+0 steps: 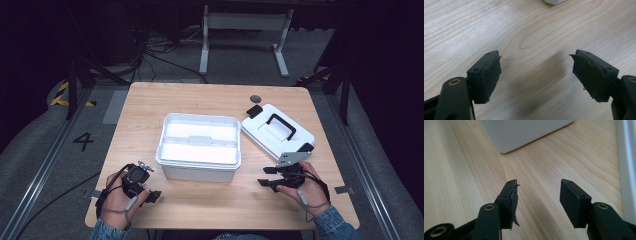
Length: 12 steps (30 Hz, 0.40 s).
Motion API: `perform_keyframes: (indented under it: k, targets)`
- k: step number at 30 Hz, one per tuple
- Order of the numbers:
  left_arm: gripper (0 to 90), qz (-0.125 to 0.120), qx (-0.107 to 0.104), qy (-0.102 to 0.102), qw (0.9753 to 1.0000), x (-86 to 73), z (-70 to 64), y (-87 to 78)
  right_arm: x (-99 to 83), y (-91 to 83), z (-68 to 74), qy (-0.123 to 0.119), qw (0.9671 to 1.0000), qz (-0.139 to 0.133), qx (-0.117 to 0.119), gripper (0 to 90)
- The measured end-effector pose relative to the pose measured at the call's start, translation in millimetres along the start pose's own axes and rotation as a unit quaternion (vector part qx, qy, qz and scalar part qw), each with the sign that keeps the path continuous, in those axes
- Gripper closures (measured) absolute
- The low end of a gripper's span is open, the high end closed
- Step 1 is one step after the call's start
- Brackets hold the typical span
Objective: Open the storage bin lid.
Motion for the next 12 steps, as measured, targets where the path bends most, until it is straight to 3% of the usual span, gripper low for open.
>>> perform_keyframes:
  k: [9, 12]
  targets:
    - [23.3, -0.005, 0.003, -0.003, 1.0, 0.3, 1.4, -0.1, -4.4, 12.6, 0.6, 0.003, 1.0, -0.004, 0.009, 49.9]
    - [23.3, -0.02, 0.006, -0.021, 0.9996, 0.2, 1.8, -1.2, -2.4, 13.8, 0.5, 0.0, 0.9999, -0.007, 0.01, 49.9]
Point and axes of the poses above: each handheld gripper's, and its own axes: y roughly forward along the jaws, x roughly out of its top, z roughly to its left, the point moved 10 cm from there along y, roughly forward along the jaws, and after that the axes turned 7 degrees about z, right-handed, at the moved point
